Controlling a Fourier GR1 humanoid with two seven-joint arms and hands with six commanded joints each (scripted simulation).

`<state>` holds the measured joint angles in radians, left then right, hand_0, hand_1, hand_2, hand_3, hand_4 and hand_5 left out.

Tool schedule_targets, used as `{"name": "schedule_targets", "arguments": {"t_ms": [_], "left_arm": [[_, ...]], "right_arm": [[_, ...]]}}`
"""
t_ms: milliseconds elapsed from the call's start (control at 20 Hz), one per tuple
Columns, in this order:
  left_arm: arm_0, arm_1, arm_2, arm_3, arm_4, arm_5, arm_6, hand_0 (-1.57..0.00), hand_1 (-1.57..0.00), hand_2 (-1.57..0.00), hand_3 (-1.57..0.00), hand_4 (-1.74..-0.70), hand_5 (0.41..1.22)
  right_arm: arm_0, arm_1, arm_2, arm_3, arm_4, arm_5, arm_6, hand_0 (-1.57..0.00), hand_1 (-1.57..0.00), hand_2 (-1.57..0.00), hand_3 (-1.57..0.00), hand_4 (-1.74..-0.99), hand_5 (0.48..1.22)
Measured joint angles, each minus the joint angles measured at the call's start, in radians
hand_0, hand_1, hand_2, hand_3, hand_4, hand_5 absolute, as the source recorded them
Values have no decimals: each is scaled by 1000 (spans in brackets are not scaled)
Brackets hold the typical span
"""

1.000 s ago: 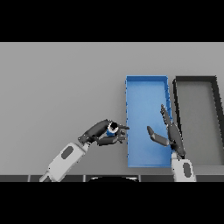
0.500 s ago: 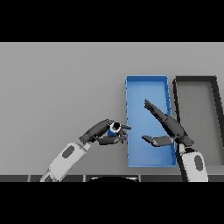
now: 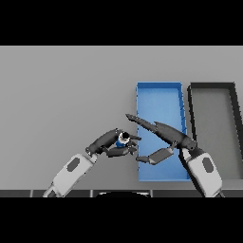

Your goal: Pick up the blue pipe and place it into the blue bin.

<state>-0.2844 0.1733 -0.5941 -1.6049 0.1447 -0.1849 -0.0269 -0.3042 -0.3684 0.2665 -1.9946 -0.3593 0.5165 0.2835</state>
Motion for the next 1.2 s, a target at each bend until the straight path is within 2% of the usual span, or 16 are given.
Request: {"name": "schedule_targets", "arguments": {"t_ms": [100, 150, 450, 500, 650, 700, 750, 800, 850, 900, 950, 1000, 1050, 1100, 1150, 1200], "left_arm": [[-10, -2, 4, 19, -5, -5, 3, -1571, -1571, -1571, -1452, -1729, 1221], [-11, -1, 5, 22, -5, -15, -22, -1571, -1571, -1571, -1469, -1730, 1221], [-13, -3, 17, 41, 23, -50, -35, -1571, -1571, -1571, -1515, -1733, 1221], [-18, -8, 16, 44, 24, -50, -23, -1571, -1571, -1571, -1509, -1731, 1221], [-17, -4, 17, 42, 24, -58, -16, -1571, -1571, -1571, -1474, -1720, 1221], [-19, 0, 26, 40, 48, -74, -12, -1571, -1567, -1571, -1395, -1717, 1221], [-28, -4, 28, 35, 53, -77, -12, -1496, -1393, -1367, -1150, -1630, 1221], [-31, -8, 19, 40, 17, -67, -43, -1236, -1120, -1093, -920, -1613, 1221], [-38, 12, 2, 33, -33, -46, -10, -993, -895, -875, -736, -1587, 1221], [-52, 21, -14, 40, -78, -34, 32, -879, -828, -796, -667, -1611, 1221], [-37, 31, -11, 27, -88, -24, 9, -895, -867, -845, -656, -1637, 1221], [-35, 28, -11, 22, -87, -17, 16, -1030, -1008, -990, -623, -1658, 1192], [-23, 12, -7, 16, -66, -11, 13, -1138, -1120, -1106, -573, -1674, 1198], [-11, 8, 8, 8, -25, -24, -30, -1225, -1211, -1199, -525, -1688, 1203], [-7, -2, 12, 5, -6, -23, -30, -1294, -1283, -1274, -533, -1698, 1206], [-6, -7, 22, 7, 16, -34, -30, -1349, -1340, -1333, -527, -1707, 1209]], "right_arm": [[-28, 20, 34, 20, 10, 29, 5, 1, 1, 1, 1, -1270, 530], [-49, 38, 52, 32, 13, 35, 11, 1, 1, 1, 1, -1260, 531], [-164, 118, 102, 113, 7, 32, 86, 1, 1, 1, 1, -1222, 512], [-186, 132, 107, 136, 14, 32, 100, 1, 1, -9, 1, -1223, 512], [-232, 159, 106, 210, 30, 59, 81, -14, -36, -68, -11, -1241, 516], [-241, 181, 123, 217, 30, 63, 84, -54, -83, -115, -43, -1268, 519], [-257, 186, 125, 235, 32, 71, 80, -138, -166, -193, -106, -1308, 523], [-263, 184, 124, 244, 30, 81, 78, -278, -313, -329, -228, -1352, 528], [-272, 186, 125, 244, 25, 85, 93, -478, -500, -500, -375, -1390, 538], [-278, 194, 133, 249, 21, 94, 97, -697, -714, -714, -562, -1453, 551], [-285, 192, 136, 252, 12, 108, 87, -872, -886, -886, -701, -1503, 573], [-289, 195, 138, 253, -13, 110, 92, -1012, -1023, -1023, -828, -1541, 604], [-294, 193, 133, 256, -52, 104, 105, -1123, -1132, -1132, -977, -1513, 650], [-292, 207, 142, 261, -62, 89, 131, -1213, -1220, -1220, -1096, -1492, 706], [-286, 210, 144, 254, -75, 77, 141, -1285, -1290, -1290, -1191, -1475, 809], [-281, 223, 145, 260, -65, 63, 113, -1342, -1346, -1346, -1267, -1464, 891]]}}
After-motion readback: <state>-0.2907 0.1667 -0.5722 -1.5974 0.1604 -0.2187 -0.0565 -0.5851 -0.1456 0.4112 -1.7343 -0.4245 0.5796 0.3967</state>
